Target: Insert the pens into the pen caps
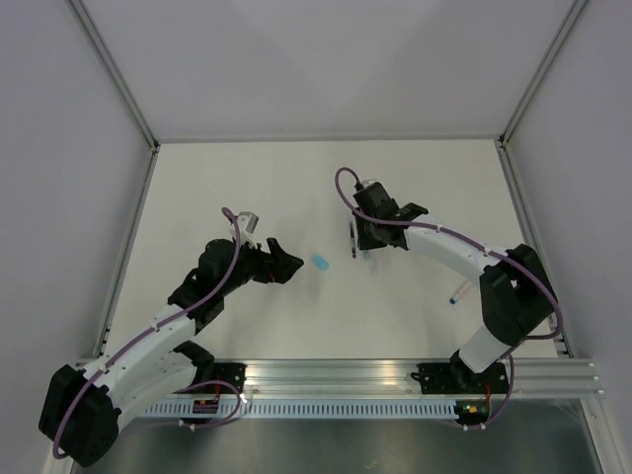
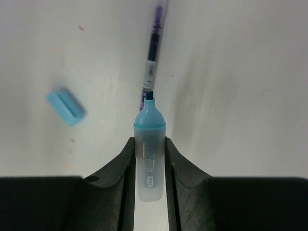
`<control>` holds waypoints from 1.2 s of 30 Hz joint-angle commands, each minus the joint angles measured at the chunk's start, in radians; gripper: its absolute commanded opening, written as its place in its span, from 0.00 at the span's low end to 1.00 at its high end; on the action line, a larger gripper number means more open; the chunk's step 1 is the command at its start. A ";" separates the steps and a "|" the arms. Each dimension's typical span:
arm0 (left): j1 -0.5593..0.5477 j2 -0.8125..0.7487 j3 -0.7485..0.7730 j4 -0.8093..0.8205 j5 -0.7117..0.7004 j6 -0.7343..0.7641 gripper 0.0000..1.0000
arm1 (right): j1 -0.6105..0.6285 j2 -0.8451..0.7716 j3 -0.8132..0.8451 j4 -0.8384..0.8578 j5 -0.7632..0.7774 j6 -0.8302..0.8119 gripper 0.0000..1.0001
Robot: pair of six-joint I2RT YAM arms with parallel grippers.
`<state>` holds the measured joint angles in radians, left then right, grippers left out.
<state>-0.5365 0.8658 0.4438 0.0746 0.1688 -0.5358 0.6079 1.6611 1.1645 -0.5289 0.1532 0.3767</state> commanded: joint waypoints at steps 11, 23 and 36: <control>-0.003 -0.005 -0.028 0.174 0.190 0.043 0.94 | 0.303 -0.215 -0.025 0.343 0.111 0.389 0.00; -0.003 -0.039 -0.042 0.182 0.179 0.051 0.84 | 0.454 -0.227 -0.011 0.406 0.209 0.427 0.00; -0.003 -0.074 -0.071 0.310 0.377 -0.006 0.02 | 0.486 -0.309 -0.103 0.556 0.177 0.309 0.34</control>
<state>-0.5381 0.8253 0.3931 0.2680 0.4213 -0.5121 1.0843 1.4380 1.1023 -0.1020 0.3454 0.7528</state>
